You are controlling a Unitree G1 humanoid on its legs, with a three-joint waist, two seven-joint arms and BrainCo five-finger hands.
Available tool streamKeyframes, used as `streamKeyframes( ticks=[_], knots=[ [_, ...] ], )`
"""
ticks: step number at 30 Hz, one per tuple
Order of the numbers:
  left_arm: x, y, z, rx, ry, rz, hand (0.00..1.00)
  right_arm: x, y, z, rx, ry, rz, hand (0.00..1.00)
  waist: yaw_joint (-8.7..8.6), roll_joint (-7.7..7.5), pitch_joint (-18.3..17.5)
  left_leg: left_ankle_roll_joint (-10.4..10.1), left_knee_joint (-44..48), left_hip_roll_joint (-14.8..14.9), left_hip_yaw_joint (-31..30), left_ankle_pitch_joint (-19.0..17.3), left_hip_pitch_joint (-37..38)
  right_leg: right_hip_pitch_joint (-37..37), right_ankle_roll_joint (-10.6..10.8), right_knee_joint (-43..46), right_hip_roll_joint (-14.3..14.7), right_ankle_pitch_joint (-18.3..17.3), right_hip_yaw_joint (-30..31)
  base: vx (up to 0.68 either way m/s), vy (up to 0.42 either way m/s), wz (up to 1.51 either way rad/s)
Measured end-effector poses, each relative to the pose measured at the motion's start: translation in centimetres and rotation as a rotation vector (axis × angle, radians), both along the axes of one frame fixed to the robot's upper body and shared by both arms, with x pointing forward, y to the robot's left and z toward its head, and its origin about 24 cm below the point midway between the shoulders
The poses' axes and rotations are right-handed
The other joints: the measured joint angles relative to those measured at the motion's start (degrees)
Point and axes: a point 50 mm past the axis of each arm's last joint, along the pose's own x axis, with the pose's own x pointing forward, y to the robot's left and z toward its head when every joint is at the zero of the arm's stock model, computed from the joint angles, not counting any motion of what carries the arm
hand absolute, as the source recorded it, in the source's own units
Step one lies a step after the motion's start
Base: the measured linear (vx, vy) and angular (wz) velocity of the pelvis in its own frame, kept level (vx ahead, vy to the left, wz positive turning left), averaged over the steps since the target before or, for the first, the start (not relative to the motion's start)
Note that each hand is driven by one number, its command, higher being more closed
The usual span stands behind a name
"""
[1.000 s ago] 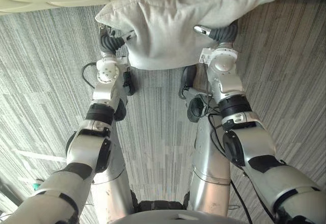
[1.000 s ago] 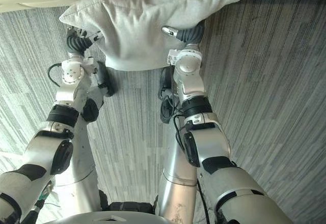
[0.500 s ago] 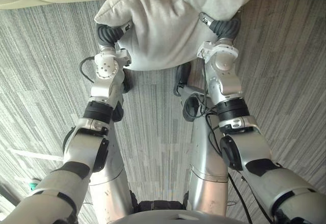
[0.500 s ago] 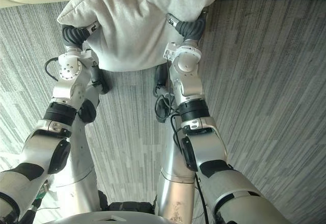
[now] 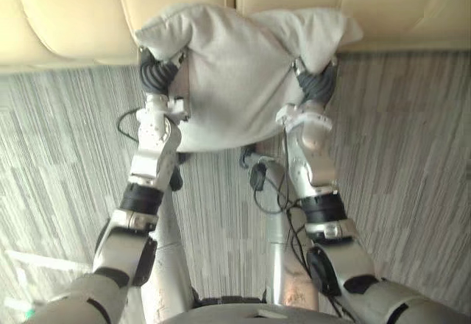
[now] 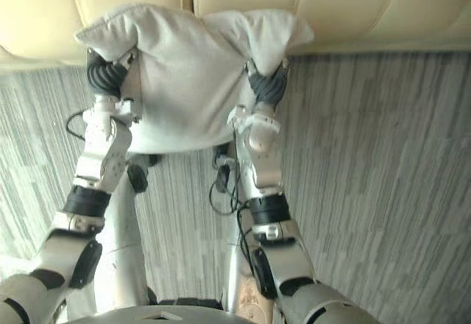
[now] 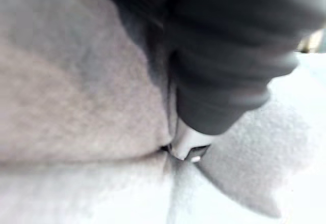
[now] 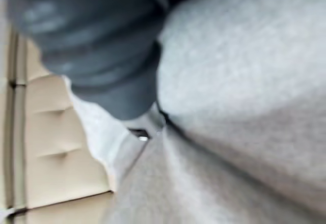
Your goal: Pick up cushions and gather them together orderly.
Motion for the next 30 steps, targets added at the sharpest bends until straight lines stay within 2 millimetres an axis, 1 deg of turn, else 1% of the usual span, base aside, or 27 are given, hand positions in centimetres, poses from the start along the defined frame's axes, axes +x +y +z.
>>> streamKeyframes(
  ticks=[1,2,3,4,6,7,8,9,10,11,14,16,17,19,21,23,25,30],
  knots=[
    [-0.5,-0.1,-0.1,-0.004,-0.015,0.0,1.0,-0.3,0.1,-0.5,-0.003,0.001,0.006,1.0,-0.02,0.0,-0.9,0.0,-0.7,-0.1,0.0,-0.1,1.7,1.7,0.1,-0.9,-0.1,-0.1,-0.1,0.08,-0.007,0.06],
    [-1.4,-0.3,-0.6,-0.012,-0.031,-0.009,1.0,-1.3,-0.2,-1.4,-0.004,-0.003,0.012,1.0,-0.05,-0.06,-3.7,-0.2,-1.8,-0.4,0.1,-0.6,3.0,3.1,0.5,-2.2,-0.1,-0.4,-0.3,0.09,-0.005,0.11],
    [-2.6,-0.4,-0.6,-0.013,-0.071,-0.018,1.0,-2.4,-0.5,-1.8,-0.004,-0.03,0.02,1.0,0.01,-0.1,-3.8,-0.5,-2.8,-0.4,0.4,-1.1,7.0,7.1,0.8,-3.5,-0.2,-0.6,-0.5,0.08,-0.002,0.1],
    [-2.9,-0.4,-0.7,-0.009,-0.079,-0.017,1.0,-2.8,-0.6,-2.1,-0.005,-0.033,0.023,1.0,0.06,-0.11,-3.8,-0.5,-3.2,-0.5,0.5,-1.1,8.6,8.8,0.8,-3.9,-0.1,-0.7,-0.5,0.13,-0.01,0.1],
    [-4.5,-0.2,-1.9,0.014,-0.077,-0.017,1.0,-4.7,-0.9,-3.9,-0.016,-0.014,0.05,1.0,0.18,-0.23,-3.9,-0.6,-5.5,-1.0,1.2,-2.1,17.1,17.4,1.6,-6.7,-0.3,-1.3,-0.7,0.12,-0.008,0.08],
    [-5.2,-0.2,-2.6,0.027,-0.067,-0.019,1.0,-5.5,-1.1,-4.8,-0.016,0.009,0.057,1.0,0.21,-0.28,-4.3,-0.7,-6.3,-1.2,1.3,-2.7,20.4,20.8,1.7,-8.0,-0.3,-1.5,-0.7,0.11,0.019,0.05],
    [-5.6,-0.2,-3.1,0.035,-0.054,-0.022,1.0,-5.9,-1.1,-5.4,-0.017,0.03,0.06,1.0,0.23,-0.36,-4.9,-0.8,-6.6,-1.3,1.3,-2.9,21.9,22.6,1.8,-8.5,-0.3,-1.7,-0.8,0.11,0.035,0.06],
    [-6.4,-0.3,-4.5,0.049,-0.011,-0.029,1.0,-6.9,-1.2,-7.1,-0.024,0.09,0.074,1.0,0.2,-0.75,-6.5,-0.8,-7.7,-1.4,1.5,-3.6,25.8,26.8,2.1,-10.3,-0.3,-2.0,-0.9,0.16,0.049,0.08],
    [-6.9,-0.2,-5.8,0.063,0.029,-0.031,1.0,-7.8,-1.3,-8.4,-0.025,0.139,0.079,1.0,0.31,-1.18,-7.2,-0.7,-8.7,-1.7,1.9,-3.8,29.9,31.0,2.2,-12.1,-0.3,-2.0,-1.0,0.17,0.045,0.07],
    [-7.2,0.0,-6.4,0.065,0.052,-0.029,1.0,-8.3,-1.3,-8.9,-0.026,0.158,0.085,1.0,0.37,-1.41,-7.9,-0.6,-9.2,-1.7,2.1,-3.9,31.4,32.6,2.3,-13.0,-0.3,-2.1,-1.0,0.15,0.037,0.03],
    [-8.7,0.8,-9.5,0.065,0.174,-0.016,1.0,-9.9,-1.2,-11.0,-0.035,0.241,0.12,1.0,0.54,-2.05,-10.9,-0.7,-12.2,-1.8,3.1,-4.9,39.3,41.3,3.0,-18.1,0.2,-1.6,-1.0,0.16,0.042,-0.03],
    [-9.5,1.1,-10.9,0.056,0.233,-0.023,1.0,-10.4,-1.2,-11.7,-0.044,0.273,0.137,1.0,0.66,-2.09,-13.7,-1.0,-14.9,-2.1,3.5,-5.2,42.4,44.3,3.2,-21.7,0.4,-1.0,-0.9,0.1,0.04,-0.05],
    [-9.9,1.4,-11.4,0.054,0.253,-0.019,1.0,-10.4,-1.2,-11.9,-0.05,0.277,0.149,1.0,0.63,-2.14,-14.5,-1.1,-16.2,-2.5,3.6,-5.2,43.9,46.0,3.3,-23.7,0.6,-0.3,-0.8,0.12,0.038,-0.06],
    [-10.4,1.9,-12.5,0.052,0.298,-0.012,1.0,-10.3,-1.1,-12.2,-0.065,0.289,0.171,1.0,0.69,-2.19,-16.8,-1.4,-19.6,-2.9,4.2,-4.1,47.3,50.5,3.4,-30.1,1.1,2.4,-0.7,0.13,0.031,-0.05],
    [-10.6,2.2,-13.2,0.054,0.323,-0.005,1.0,-10.0,-1.1,-12.7,-0.078,0.308,0.187,1.0,0.53,-2.16,-18.2,-1.1,-21.5,-3.4,4.2,-3.3,49.0,53.2,3.5,-34.0,1.3,4.3,-0.8,0.13,0.024,-0.01],
    [-11.0,2.5,-13.8,0.034,0.351,0.001,1.0,-9.9,-1.0,-13.3,-0.086,0.337,0.205,1.0,0.48,-2.11,-19.1,-0.9,-24.6,-4.4,4.2,-2.3,52.1,57.4,3.7,-39.2,1.5,7.0,-0.5,0.16,0.015,-0.06],
    [-11.2,2.4,-14.1,0.016,0.365,-0.003,1.0,-9.8,-0.9,-13.5,-0.088,0.35,0.208,1.0,0.47,-2.08,-19.3,-0.9,-26.4,-4.9,4.3,-2.3,54.3,59.7,3.6,-41.8,1.5,8.7,-0.1,0.1,0.042,-0.06],
    [-11.9,2.6,-14.9,0.015,0.402,-0.006,1.0,-9.8,-1.0,-13.5,-0.09,0.35,0.209,1.0,0.45,-2.09,-20.6,-0.4,-28.0,-5.8,4.4,-2.1,56.4,60.6,3.1,-42.2,1.0,10.9,1.2,0.01,0.055,-0.08]
  ],
)
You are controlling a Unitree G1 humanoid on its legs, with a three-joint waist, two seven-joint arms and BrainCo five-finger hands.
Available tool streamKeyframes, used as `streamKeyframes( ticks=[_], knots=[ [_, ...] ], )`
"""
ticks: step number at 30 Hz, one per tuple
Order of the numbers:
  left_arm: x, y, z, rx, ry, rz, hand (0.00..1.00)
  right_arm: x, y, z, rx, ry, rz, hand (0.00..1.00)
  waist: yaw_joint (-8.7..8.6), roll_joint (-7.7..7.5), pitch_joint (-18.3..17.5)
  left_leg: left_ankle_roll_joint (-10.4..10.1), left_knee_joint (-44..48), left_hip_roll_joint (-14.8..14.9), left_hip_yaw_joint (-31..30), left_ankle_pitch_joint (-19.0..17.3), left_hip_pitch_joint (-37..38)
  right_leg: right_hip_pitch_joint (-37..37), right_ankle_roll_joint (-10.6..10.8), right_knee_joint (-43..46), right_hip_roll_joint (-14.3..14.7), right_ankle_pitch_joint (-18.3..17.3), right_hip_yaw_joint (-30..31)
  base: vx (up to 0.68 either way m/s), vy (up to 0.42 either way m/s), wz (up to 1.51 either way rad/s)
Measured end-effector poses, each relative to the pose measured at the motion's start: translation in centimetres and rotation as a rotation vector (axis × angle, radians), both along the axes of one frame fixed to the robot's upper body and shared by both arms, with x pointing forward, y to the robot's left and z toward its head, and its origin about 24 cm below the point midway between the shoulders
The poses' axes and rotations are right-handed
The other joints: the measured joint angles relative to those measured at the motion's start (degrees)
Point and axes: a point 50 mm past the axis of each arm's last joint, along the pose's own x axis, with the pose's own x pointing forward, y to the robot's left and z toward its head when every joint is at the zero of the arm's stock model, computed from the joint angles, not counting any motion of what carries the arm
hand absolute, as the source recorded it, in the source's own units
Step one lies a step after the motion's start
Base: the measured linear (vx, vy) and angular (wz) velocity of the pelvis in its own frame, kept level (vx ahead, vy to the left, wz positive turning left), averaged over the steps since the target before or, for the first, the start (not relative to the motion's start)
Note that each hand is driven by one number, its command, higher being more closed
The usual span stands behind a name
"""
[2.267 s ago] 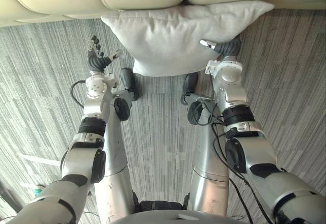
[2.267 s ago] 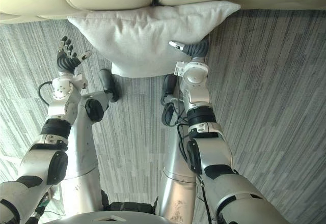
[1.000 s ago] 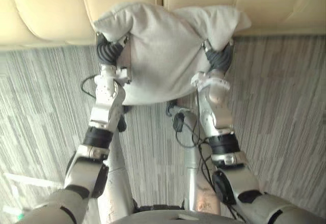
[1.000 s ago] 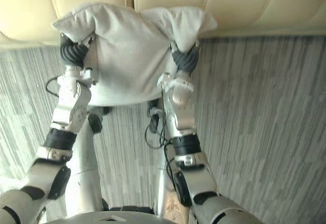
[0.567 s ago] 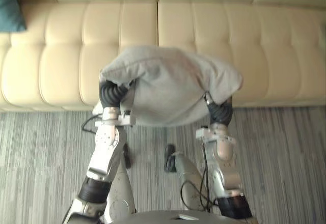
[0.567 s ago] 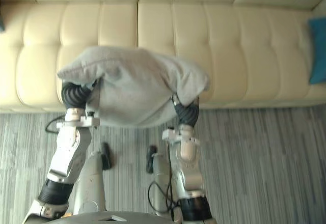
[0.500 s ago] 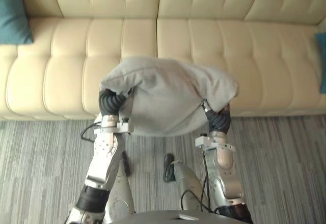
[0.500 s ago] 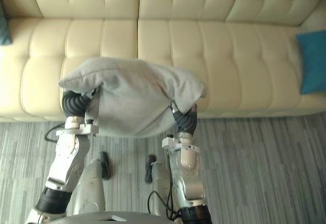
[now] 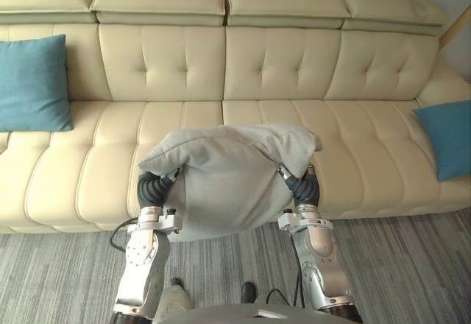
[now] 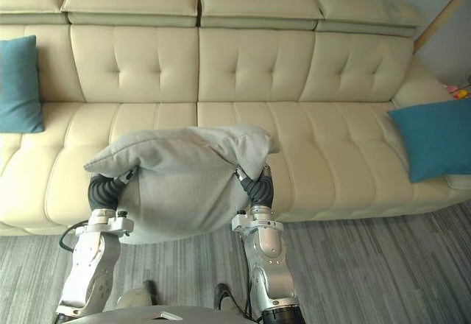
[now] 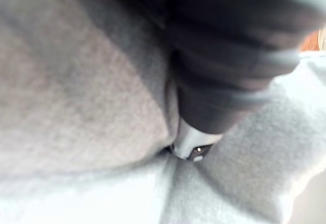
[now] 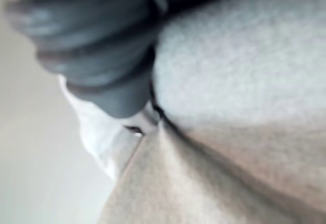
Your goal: Pick up cushions and gather them together orderly.
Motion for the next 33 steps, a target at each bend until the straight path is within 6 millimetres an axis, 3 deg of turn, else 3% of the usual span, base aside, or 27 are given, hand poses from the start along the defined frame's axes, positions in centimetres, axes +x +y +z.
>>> streamKeyframes(
  ticks=[5,8,9,10,11,12,13,15,16,18,19,20,23,25,27,28,30,31,33],
  knots=[
    [-0.4,0.1,-0.4,-0.001,0.021,0.005,1.0,0.0,0.1,-0.1,-0.036,0.004,0.004,1.0,0.01,0.2,0.3,1.2,1.3,-0.5,0.0,-2.5,1.1,-3.1,0.0,8.3,-1.0,-0.3,1.2,-0.1,0.093,-0.17],
    [-0.4,0.2,-0.9,0.015,0.045,-0.002,1.0,0.0,0.0,-1.0,-0.044,0.038,0.006,1.0,-0.69,0.77,2.5,1.6,2.8,-2.3,-0.3,-4.4,1.2,-9.5,-0.3,23.2,-4.0,-1.2,0.9,-0.19,0.095,0.05],
    [-0.4,0.3,-1.0,0.023,0.048,-0.005,1.0,0.0,0.0,-1.2,-0.045,0.045,0.007,1.0,-0.67,0.34,2.5,2.1,1.5,-3.0,-0.4,-4.1,1.3,-10.4,-0.7,23.9,-4.4,-1.1,1.0,-0.19,0.086,0.27],
    [-0.4,0.6,-1.0,0.043,0.053,-0.008,1.0,0.1,0.3,-1.6,-0.037,0.064,0.014,1.0,-0.89,-1.5,1.9,2.5,-2.0,-5.4,-1.1,-3.6,2.2,-11.1,-1.4,21.1,-5.0,-2.3,1.0,-0.08,0.085,0.44],
    [-0.3,1.0,-0.3,0.054,0.018,0.001,1.0,0.4,0.6,-0.9,-0.031,0.031,0.03,1.0,-1.6,-3.86,2.0,6.0,9.2,-7.9,-1.0,-7.1,-1.6,-10.7,-2.3,15.1,-6.3,-10.1,-0.8,-0.06,0.05,0.48],
    [-0.1,0.8,-0.3,0.03,0.011,0.01,1.0,0.9,0.2,-0.4,-0.069,0.0,0.043,1.0,-2.04,-1.1,3.3,3.8,11.3,-6.0,-2.6,-11.0,-0.9,-10.2,1.3,15.6,-4.2,-8.4,-0.9,-0.12,0.115,0.26],
    [0.2,0.6,-1.0,0.024,0.048,0.01,1.0,1.3,-0.2,-0.9,-0.08,0.03,0.034,1.0,-1.52,0.21,5.0,5.0,10.1,-5.4,-3.3,-11.0,0.0,-12.9,0.7,19.0,-4.2,-8.5,-0.3,-0.13,0.076,-0.06],
    [0.3,0.8,-1.2,0.038,0.058,0.005,1.0,1.3,-0.3,-1.2,-0.086,0.052,0.036,1.0,-1.4,0.45,5.2,6.4,6.6,-5.4,-3.4,-9.8,0.0,-16.5,1.5,14.0,-2.8,-7.8,-0.1,-0.04,0.007,-0.05],
    [0.5,0.5,-0.9,0.039,0.046,-0.007,1.0,1.3,-0.3,-1.1,-0.087,0.05,0.032,1.0,-2.41,-0.07,5.2,6.0,5.1,-6.3,-4.8,-9.7,0.5,-18.2,1.9,11.4,-3.3,-6.1,0.4,0.13,-0.154,0.33],
    [0.6,0.0,-0.9,0.037,0.045,-0.026,1.0,1.2,-0.8,-1.1,-0.097,0.05,0.016,1.0,-3.55,-0.22,5.1,4.4,5.4,-6.6,-6.4,-10.6,1.8,-17.5,1.0,9.6,-3.3,-3.6,1.3,0.25,-0.221,0.53],
    [0.5,-0.5,-0.9,0.029,0.047,-0.045,1.0,0.9,-1.1,-1.1,-0.098,0.049,0.001,1.0,-4.04,0.51,4.8,2.3,6.2,-6.0,-8.2,-11.9,2.7,-16.2,-0.2,10.7,-2.6,0.3,0.8,0.32,-0.245,0.52],
    [0.4,-1.1,-1.1,0.012,0.053,-0.06,1.0,0.3,-1.8,-1.0,-0.115,0.046,-0.012,1.0,-4.1,2.87,3.7,1.0,6.1,-3.6,-9.4,-12.6,2.7,-16.1,-0.8,11.7,-0.9,-2.2,-1.3,0.35,-0.226,0.51],
    [0.4,-1.7,-1.0,-0.025,0.048,-0.06,1.0,-0.1,-2.2,0.0,-0.134,0.007,-0.016,1.0,-3.7,4.88,2.8,-2.6,16.5,1.2,-9.4,-10.2,-1.2,-13.6,-3.6,10.5,2.8,-2.9,-4.5,0.44,-0.219,0.15],
    [0.4,-1.9,-1.0,-0.035,0.046,-0.069,1.0,-0.5,-2.5,0.4,-0.136,-0.006,-0.027,1.0,-3.74,5.01,2.9,-1.4,25.3,4.1,-8.0,-5.7,-3.2,-8.2,-4.5,6.8,4.9,-3.4,-5.6,0.42,-0.199,0.07],
    [0.4,-1.9,-0.9,-0.043,0.042,-0.072,1.0,-1.2,-2.6,1.2,-0.136,-0.043,-0.033,1.0,-3.04,5.05,2.8,1.0,33.5,6.7,-3.3,1.2,-5.8,-3.4,-4.9,2.8,5.1,-3.6,-4.9,0.33,-0.087,-0.06],
    [0.5,-2.1,-0.9,-0.057,0.038,-0.077,1.0,-1.5,-2.8,1.8,-0.136,-0.063,-0.041,1.0,-2.68,6.02,2.3,0.9,37.4,8.2,-1.1,-0.8,-8.0,-1.9,-4.9,1.1,4.9,-3.6,-4.5,0.37,-0.002,-0.08],
    [0.5,-2.4,-0.8,-0.068,0.036,-0.084,1.0,-1.7,-3.0,1.8,-0.134,-0.062,-0.055,1.0,-2.12,6.16,2.3,1.5,36.7,8.7,1.1,-4.2,-9.3,0.0,-4.9,-0.3,4.1,-3.6,-4.2,0.25,0.069,-0.02],
    [0.4,-2.7,-0.8,-0.079,0.036,-0.094,1.0,-2.1,-3.3,1.6,-0.134,-0.052,-0.067,1.0,-1.38,6.11,2.4,2.2,31.5,8.2,2.5,-6.2,-9.8,1.2,-4.8,-0.4,3.0,-3.6,-4.4,0.21,0.164,0.08],
    [0.4,-2.9,-0.7,-0.087,0.027,-0.105,1.0,-2.5,-3.4,1.5,-0.134,-0.045,-0.073,1.0,-0.42,6.05,2.4,2.4,20.2,6.6,3.2,-5.9,-9.7,2.5,-3.4,0.2,1.0,-4.6,-4.5,0.19,0.219,0.07]
  ],
)
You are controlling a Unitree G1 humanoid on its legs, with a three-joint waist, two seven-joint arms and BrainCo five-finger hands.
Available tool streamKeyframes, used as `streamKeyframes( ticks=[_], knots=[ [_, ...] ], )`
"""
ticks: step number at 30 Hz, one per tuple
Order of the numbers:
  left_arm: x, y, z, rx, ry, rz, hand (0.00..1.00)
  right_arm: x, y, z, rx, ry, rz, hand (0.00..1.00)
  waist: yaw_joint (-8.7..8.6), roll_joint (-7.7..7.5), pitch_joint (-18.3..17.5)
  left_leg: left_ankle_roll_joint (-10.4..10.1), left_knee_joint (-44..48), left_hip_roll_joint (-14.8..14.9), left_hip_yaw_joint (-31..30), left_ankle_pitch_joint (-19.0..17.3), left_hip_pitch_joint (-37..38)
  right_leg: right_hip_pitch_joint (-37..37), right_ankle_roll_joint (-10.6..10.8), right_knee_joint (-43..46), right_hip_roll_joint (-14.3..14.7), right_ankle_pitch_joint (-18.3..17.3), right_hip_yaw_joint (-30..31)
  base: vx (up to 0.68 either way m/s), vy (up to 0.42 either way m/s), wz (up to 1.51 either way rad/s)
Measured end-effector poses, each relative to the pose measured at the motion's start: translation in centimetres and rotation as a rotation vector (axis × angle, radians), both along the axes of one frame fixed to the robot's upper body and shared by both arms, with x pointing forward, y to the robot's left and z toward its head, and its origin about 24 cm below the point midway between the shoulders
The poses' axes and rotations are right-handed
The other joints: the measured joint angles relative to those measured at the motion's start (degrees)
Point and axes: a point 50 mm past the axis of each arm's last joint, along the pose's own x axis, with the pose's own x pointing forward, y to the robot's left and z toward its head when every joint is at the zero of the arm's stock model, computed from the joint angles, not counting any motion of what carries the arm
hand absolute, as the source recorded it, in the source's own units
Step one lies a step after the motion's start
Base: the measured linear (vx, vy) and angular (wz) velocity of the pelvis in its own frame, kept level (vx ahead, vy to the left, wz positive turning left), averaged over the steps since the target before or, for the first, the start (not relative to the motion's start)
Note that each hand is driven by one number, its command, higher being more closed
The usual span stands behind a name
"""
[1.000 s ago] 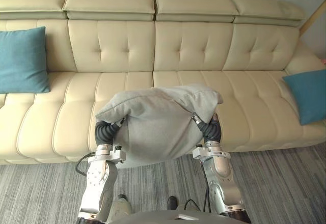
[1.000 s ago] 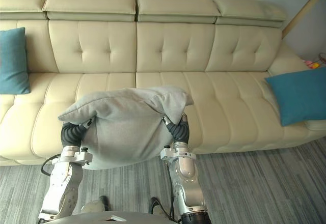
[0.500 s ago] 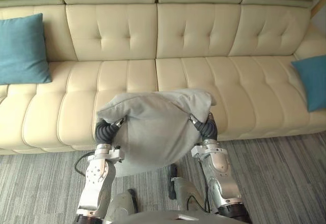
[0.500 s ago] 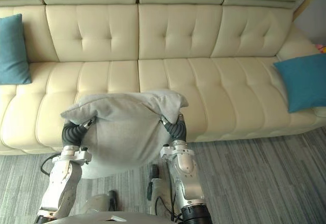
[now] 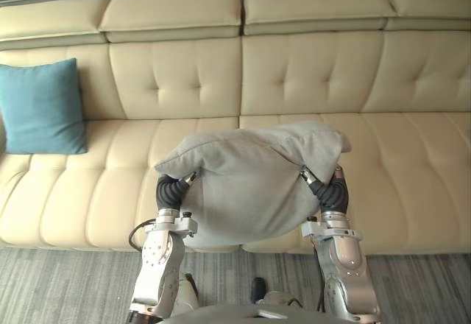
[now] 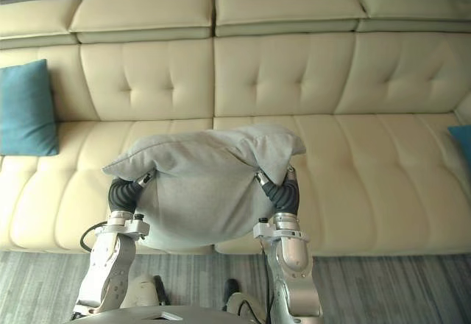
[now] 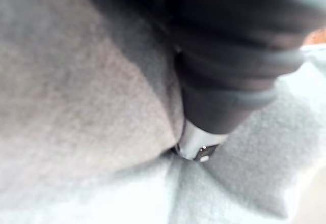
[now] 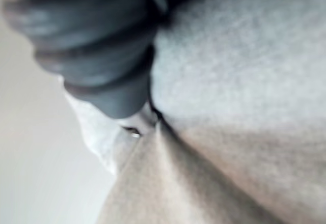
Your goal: Pick up cushions and gather them together orderly.
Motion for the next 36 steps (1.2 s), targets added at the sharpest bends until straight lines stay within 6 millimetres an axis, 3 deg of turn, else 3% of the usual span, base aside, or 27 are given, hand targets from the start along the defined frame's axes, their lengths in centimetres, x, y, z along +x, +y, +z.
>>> streamKeyframes(
  ticks=[1,2,5,11,15,20,21,23,24,27,28,30,33,36],
  knots=[
    [0.0,0.0,0.1,-0.001,-0.004,0.0,1.0,-0.1,0.0,-0.1,0.0,0.004,-0.001,1.0,0.04,0.39,-0.2,0.4,-6.7,-0.7,-0.2,3.2,0.2,0.4,1.6,0.4,-0.4,-1.1,0.1,0.17,0.272,-0.08],
    [-0.4,0.1,0.4,-0.006,-0.013,0.004,1.0,-0.1,0.0,-0.2,0.008,0.009,0.001,1.0,0.04,1.99,-1.0,-1.6,-12.5,-0.6,-1.5,8.5,1.3,0.5,4.2,1.5,0.1,-3.4,1.1,0.2,0.324,0.03],
    [-0.7,0.7,0.2,0.029,-0.007,0.005,1.0,-0.5,0.9,-1.0,0.092,0.037,-0.009,1.0,0.3,-1.91,-0.9,-0.7,-16.3,-5.2,-0.3,8.4,4.2,0.3,4.5,2.1,-3.7,-3.7,3.3,0.13,0.252,0.05],
    [-1.1,1.5,0.0,0.07,-0.003,-0.004,1.0,0.6,1.4,-1.9,0.098,0.07,0.021,1.0,-0.22,-4.72,-1.7,0.3,-17.2,-6.7,2.0,7.8,4.8,-0.8,4.7,-0.1,-4.8,-2.7,8.3,0.0,0.088,-0.24],
    [-1.0,1.5,-0.5,0.076,0.02,-0.008,1.0,1.3,1.5,-2.2,0.087,0.081,0.024,1.0,-0.53,-5.01,-1.5,0.2,-17.3,-6.7,3.1,7.7,4.5,-2.1,5.0,-1.2,-4.8,-2.5,10.6,-0.07,0.02,-0.28],
    [2.8,1.1,0.8,0.136,-0.03,0.023,1.0,5.8,2.0,-0.6,-0.005,0.021,-0.004,1.0,-0.33,-5.08,-1.6,0.6,-17.3,-6.8,3.1,8.3,2.6,-3.6,6.0,-2.7,-4.7,0.4,11.7,-0.04,0.021,-0.08],
    [3.8,1.1,1.5,0.154,-0.057,0.031,1.0,6.9,2.2,0.4,-0.02,-0.012,-0.006,1.0,-0.11,-5.07,-1.5,0.9,-18.1,-7.0,3.1,9.3,1.6,-4.8,5.9,-3.1,-4.7,1.5,11.8,-0.09,0.004,-0.01],
    [7.7,1.2,4.7,0.211,-0.154,0.071,1.0,10.9,3.0,4.5,-0.071,-0.131,-0.024,1.0,-0.07,-4.96,-0.2,1.7,-20.7,-7.3,2.9,12.7,-1.8,-8.4,5.3,-4.2,-4.3,4.7,12.0,-0.18,0.004,-0.01],
    [8.6,1.2,5.7,0.221,-0.18,0.085,1.0,11.9,3.2,5.7,-0.08,-0.164,-0.029,1.0,0.02,-4.9,0.7,1.8,-21.3,-7.2,2.9,13.5,-2.3,-9.1,5.1,-4.3,-4.2,5.3,12.0,-0.23,0.011,0.02],
    [12.5,2.0,11.9,0.26,-0.325,0.186,1.0,15.4,4.3,13.5,-0.119,-0.354,-0.041,1.0,0.15,-4.88,5.1,2.5,-25.7,-7.7,2.8,18.4,-6.1,-14.9,4.8,-4.0,-3.9,7.0,12.0,-0.25,0.021,0.01],
    [12.9,2.0,12.6,0.267,-0.342,0.195,1.0,15.6,4.3,14.5,-0.124,-0.379,-0.042,1.0,0.28,-4.79,5.7,2.6,-26.6,-7.8,2.8,19.1,-6.2,-15.5,4.8,-3.9,-3.9,7.1,12.0,-0.27,0.015,0.05],
    [14.4,2.7,16.4,0.3,-0.416,0.251,1.0,16.4,4.4,18.6,-0.121,-0.472,-0.075,1.0,0.68,-4.46,7.1,2.1,-32.5,-8.6,2.8,23.2,-7.3,-19.3,5.0,-3.4,-3.8,7.5,11.9,-0.25,0.001,0.04],
    [16.1,3.1,23.4,0.323,-0.543,0.325,1.0,16.3,4.5,24.8,-0.07,-0.61,-0.133,1.0,0.66,-3.61,10.1,2.0,-39.3,-9.1,2.6,28.5,-9.2,-24.6,5.8,-2.3,-3.2,8.9,11.8,-0.18,-0.014,-0.01],
    [16.0,2.5,30.4,0.353,-0.674,0.383,1.0,15.6,4.1,30.2,0.014,-0.718,-0.236,1.0,-0.06,-2.95,14.0,2.6,-41.4,-9.2,1.6,32.0,-12.6,-28.9,7.1,-1.6,-3.1,10.4,11.3,-0.1,-0.003,0.03]
  ],
)
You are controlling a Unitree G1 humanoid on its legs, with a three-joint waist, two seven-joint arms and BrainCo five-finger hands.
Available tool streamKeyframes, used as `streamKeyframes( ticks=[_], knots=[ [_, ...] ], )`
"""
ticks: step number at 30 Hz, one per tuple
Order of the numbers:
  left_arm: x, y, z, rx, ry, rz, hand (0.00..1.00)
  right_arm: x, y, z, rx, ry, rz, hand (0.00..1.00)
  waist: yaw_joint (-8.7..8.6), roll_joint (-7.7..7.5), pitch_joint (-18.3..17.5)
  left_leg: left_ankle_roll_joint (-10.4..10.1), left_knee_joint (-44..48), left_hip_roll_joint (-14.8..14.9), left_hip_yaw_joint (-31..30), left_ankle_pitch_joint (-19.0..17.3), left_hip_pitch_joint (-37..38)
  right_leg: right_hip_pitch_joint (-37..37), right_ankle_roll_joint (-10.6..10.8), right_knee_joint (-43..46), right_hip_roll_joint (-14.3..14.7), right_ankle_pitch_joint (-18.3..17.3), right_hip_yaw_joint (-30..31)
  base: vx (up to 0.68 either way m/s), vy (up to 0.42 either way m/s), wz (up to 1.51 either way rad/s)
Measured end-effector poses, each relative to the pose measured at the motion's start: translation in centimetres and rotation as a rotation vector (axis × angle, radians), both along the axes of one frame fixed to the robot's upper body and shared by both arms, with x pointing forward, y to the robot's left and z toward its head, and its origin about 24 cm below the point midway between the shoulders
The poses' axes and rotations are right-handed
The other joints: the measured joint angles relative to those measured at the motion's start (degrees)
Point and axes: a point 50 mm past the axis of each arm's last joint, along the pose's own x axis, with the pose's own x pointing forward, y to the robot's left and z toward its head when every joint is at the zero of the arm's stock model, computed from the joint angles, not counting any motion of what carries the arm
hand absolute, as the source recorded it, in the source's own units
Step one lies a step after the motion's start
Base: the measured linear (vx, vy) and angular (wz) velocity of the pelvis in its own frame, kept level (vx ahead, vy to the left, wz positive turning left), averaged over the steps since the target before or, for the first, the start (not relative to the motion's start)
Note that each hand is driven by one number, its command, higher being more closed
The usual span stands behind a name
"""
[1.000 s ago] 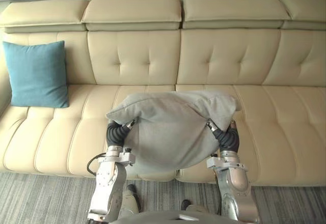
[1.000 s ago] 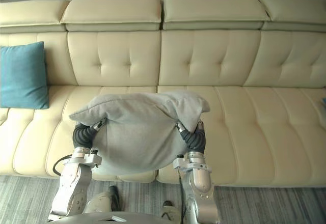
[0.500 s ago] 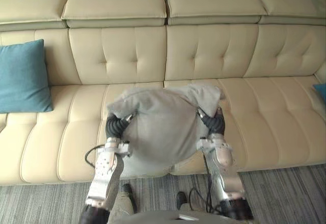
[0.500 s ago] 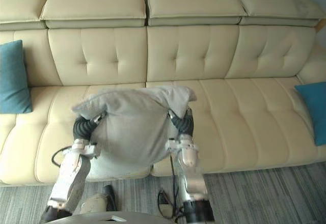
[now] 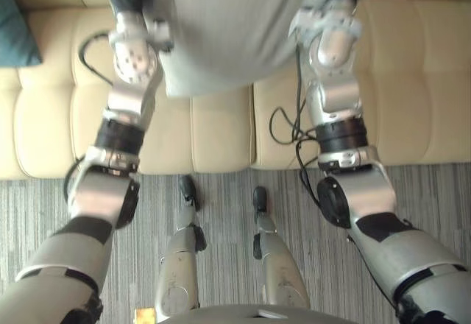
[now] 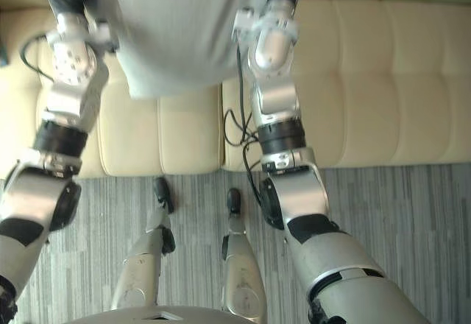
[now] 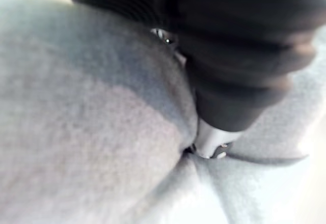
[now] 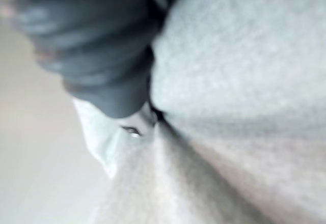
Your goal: Pick up cushions and gather them together orderly.
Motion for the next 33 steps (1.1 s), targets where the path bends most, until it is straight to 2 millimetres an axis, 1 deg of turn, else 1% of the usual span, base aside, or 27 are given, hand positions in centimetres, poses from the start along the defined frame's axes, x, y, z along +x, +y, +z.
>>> streamKeyframes(
  ticks=[1,2,3,4,5,6,7,8,9,10,11,17,18,19,20,21,23,24,25,26,27,28,29,30,31,32,33],
  knots=[
    [-0.1,-0.2,0.9,0.0,-0.018,-0.003,1.0,-0.2,-0.1,0.8,0.017,-0.016,-0.004,1.0,-0.07,0.06,0.6,-0.3,0.0,0.0,-0.2,0.2,-0.5,-0.5,0.1,0.0,0.0,0.1,0.0,-0.06,-0.009,0.01],
    [-0.6,-0.6,3.1,0.003,-0.063,-0.002,1.0,-0.8,-0.1,2.7,0.044,-0.065,-0.036,1.0,-0.11,0.46,1.4,-0.9,0.0,0.0,-0.7,0.7,-3.1,-3.1,0.2,0.1,-0.1,0.4,-0.1,-0.05,-0.01,-0.01],
    [-0.8,-0.7,3.8,0.007,-0.078,0.002,1.0,-1.1,-0.1,3.5,0.054,-0.083,-0.045,1.0,-0.09,0.61,1.5,-1.2,0.0,0.0,-0.9,0.9,-4.2,-4.3,0.3,0.1,-0.1,0.6,-0.2,-0.04,-0.003,-0.04],
    [-1.3,-1.0,5.6,0.013,-0.112,0.004,1.0,-2.0,-0.1,5.0,0.079,-0.128,-0.066,1.0,-0.02,1.05,2.0,-2.0,-0.1,0.1,-1.8,1.6,-7.0,-7.1,0.2,0.1,-0.1,1.2,-0.3,-0.01,0.012,-0.04],
    [-1.5,-1.2,6.2,0.014,-0.123,0.001,1.0,-2.3,-0.2,5.4,0.09,-0.144,-0.079,1.0,0.03,1.18,2.7,-2.3,-0.1,0.1,-1.9,1.8,-7.8,-7.9,0.2,0.1,-0.1,1.3,-0.4,0.01,0.028,-0.04],
    [-1.8,-1.4,6.9,0.016,-0.138,-0.003,1.0,-2.6,-0.3,5.9,0.109,-0.16,-0.087,1.0,0.08,1.21,4.7,-2.8,-0.1,0.1,-2.0,2.1,-7.9,-8.1,0.2,0.2,-0.2,1.3,-0.3,0.0,0.0,0.0],
    [-1.9,-1.5,7.0,0.029,-0.142,0.003,1.0,-2.6,-0.4,5.9,0.124,-0.156,-0.101,1.0,0.07,1.26,4.9,-3.9,-0.1,0.1,-1.9,2.9,-9.6,-10.0,0.2,0.8,-0.4,1.3,-0.3,0.0,0.0,0.0],
    [-2.0,-1.7,7.2,0.031,-0.145,0.0,1.0,-2.7,-0.5,5.9,0.132,-0.158,-0.105,1.0,0.08,1.26,4.9,-4.6,-0.1,0.1,-2.0,3.4,-10.6,-11.2,0.2,1.2,-0.5,1.3,-0.3,0.0,0.0,0.0],
    [-2.1,-1.8,7.6,0.033,-0.151,-0.002,0.0,-2.8,-0.5,6.1,0.14,-0.162,-0.107,1.0,0.21,1.26,4.9,-5.4,-0.1,0.1,-2.0,4.1,-12.0,-12.9,0.2,1.7,-0.5,1.3,-0.3,0.0,0.0,0.0],
    [-2.3,-2.0,7.9,0.031,-0.157,-0.006,0.0,-2.9,-0.5,6.2,0.148,-0.169,-0.11,1.0,0.23,1.22,5.1,-6.2,-0.1,0.2,-1.9,4.7,-13.4,-14.5,0.2,2.1,-0.5,1.3,-0.2,0.01,0.032,-0.1],
    [-2.5,-2.1,8.1,0.02,-0.165,-0.012,0.0,-3.5,-0.5,6.5,0.159,-0.197,-0.109,0.0,0.53,1.26,5.4,-6.2,-0.1,0.5,-1.8,5.0,-14.5,-16.0,0.2,2.7,-0.4,1.3,0.0,0.0,0.035,-0.12],
    [-3.7,-1.2,9.4,-0.069,-0.231,-0.019,0.0,-5.5,-0.4,7.7,0.177,-0.297,-0.113,0.0,1.33,1.24,5.3,-6.3,-0.1,1.9,-1.4,5.0,-17.6,-21.4,-0.7,6.2,0.8,0.3,0.4,-0.03,0.053,-0.13],
    [-4.0,-1.1,9.7,-0.079,-0.246,-0.022,0.0,-6.0,-0.4,7.9,0.172,-0.327,-0.132,0.0,1.34,1.24,5.3,-6.5,-0.1,2.1,-1.5,4.8,-18.9,-22.9,-0.7,6.8,1.1,0.3,0.4,-0.06,0.076,-0.12],
    [-4.2,-0.9,9.9,-0.09,-0.257,-0.024,0.0,-6.1,-0.4,8.0,0.169,-0.335,-0.144,0.0,1.3,1.24,5.3,-7.2,-0.1,2.4,-1.5,4.1,-19.6,-23.9,-0.7,7.2,1.2,0.3,0.4,-0.06,0.086,-0.07],
    [-4.3,-0.9,10.0,-0.095,-0.263,-0.025,0.0,-6.1,-0.5,7.9,0.172,-0.333,-0.15,0.0,1.33,1.24,5.3,-7.3,-0.1,2.5,-1.6,3.4,-20.0,-24.5,-0.7,7.7,1.3,0.3,0.3,-0.06,0.08,-0.05],
    [-4.3,-0.8,10.0,-0.094,-0.265,-0.025,0.0,-6.1,-0.8,7.9,0.173,-0.33,-0.161,0.0,1.5,1.24,5.3,-6.7,-0.1,2.6,-1.5,2.9,-20.3,-25.2,-0.7,8.3,1.3,0.3,0.4,-0.07,0.099,-0.04],
    [-4.3,-0.2,10.0,-0.089,-0.265,-0.007,0.0,-6.1,-1.0,8.0,0.172,-0.333,-0.169,0.0,1.49,1.24,5.3,-6.1,-0.1,2.3,-1.4,2.5,-20.3,-25.7,-0.6,9.4,1.1,0.1,0.6,-0.07,0.102,0.0],
    [-4.2,0.7,9.8,-0.074,-0.26,0.019,0.0,-6.1,-1.3,8.0,0.169,-0.331,-0.173,0.0,1.48,1.24,5.3,-5.5,-0.1,2.3,-1.2,2.0,-20.0,-25.7,-0.6,9.8,1.0,0.0,0.7,-0.04,0.063,0.0],
    [-4.0,1.6,9.5,-0.068,-0.252,0.036,0.0,-6.0,-1.5,8.0,0.16,-0.325,-0.167,0.0,1.51,1.24,5.3,-5.4,-0.1,2.3,-1.0,2.0,-19.7,-25.5,-0.6,10.0,1.0,0.0,0.8,-0.03,0.036,-0.03],
    [-3.6,3.1,8.6,-0.083,-0.225,0.059,0.0,-5.8,-2.0,7.9,0.147,-0.314,-0.16,0.0,1.53,1.24,5.3,-5.4,-0.1,2.4,-0.7,2.0,-18.7,-24.7,-0.6,10.1,1.0,0.0,0.9,-0.02,0.012,-0.04],
    [-3.3,3.9,8.0,-0.095,-0.206,0.072,0.0,-5.6,-2.3,7.7,0.144,-0.305,-0.162,0.0,1.51,1.24,5.3,-5.4,-0.1,2.4,-0.6,2.2,-18.1,-24.2,-0.6,10.0,1.0,0.0,0.9,-0.03,-0.007,-0.03],
    [-2.3,6.0,5.6,-0.127,-0.126,0.1,0.0,-4.9,-3.5,6.8,0.137,-0.261,-0.139,0.0,1.41,1.31,4.3,-5.2,-0.1,2.4,-0.2,1.9,-17.0,-23.4,-0.6,10.5,1.0,-0.8,0.7,0.0,0.0,0.0],
    [-1.8,7.1,4.0,-0.139,-0.08,0.115,0.0,-4.4,-4.5,6.2,0.133,-0.233,-0.15,0.0,1.44,1.21,2.6,-4.6,-0.1,2.3,-0.3,1.4,-17.2,-23.8,-0.7,11.3,0.9,-1.6,0.5,-0.03,-0.052,0.08],
    [-1.5,9.1,2.2,-0.17,-0.031,0.141,0.0,-4.0,-6.3,5.8,0.126,-0.204,-0.166,0.0,1.44,1.25,2.2,-4.2,-0.1,2.4,-0.1,0.8,-16.5,-23.3,-0.9,11.9,0.9,-2.2,0.3,-0.03,-0.073,0.1],
    [-1.6,11.0,1.3,-0.207,-0.006,0.165,0.0,-4.1,-7.8,5.9,0.136,-0.194,-0.184,0.0,1.46,1.28,2.3,-4.4,-0.1,2.7,-0.1,1.1,-16.0,-22.6,-1.0,11.9,1.1,-2.3,0.1,-0.04,-0.1,0.09],
    [-1.6,12.3,0.6,-0.242,0.015,0.18,0.0,-3.9,-8.9,5.7,0.148,-0.174,-0.19,0.0,1.37,1.3,2.3,-3.4,-0.1,2.9,-0.1,2.5,-15.3,-21.8,-1.1,11.9,1.2,-2.3,-0.3,-0.04,-0.094,0.08],
    [-1.5,13.3,-0.6,-0.276,0.046,0.184,0.0,-3.5,-10.1,5.0,0.163,-0.137,-0.191,0.0,1.26,1.27,2.3,-3.2,-0.1,2.9,-0.3,2.8,-14.1,-20.3,-1.2,11.9,1.2,-2.6,-1.0,-0.04,-0.116,0.17]
  ],
)
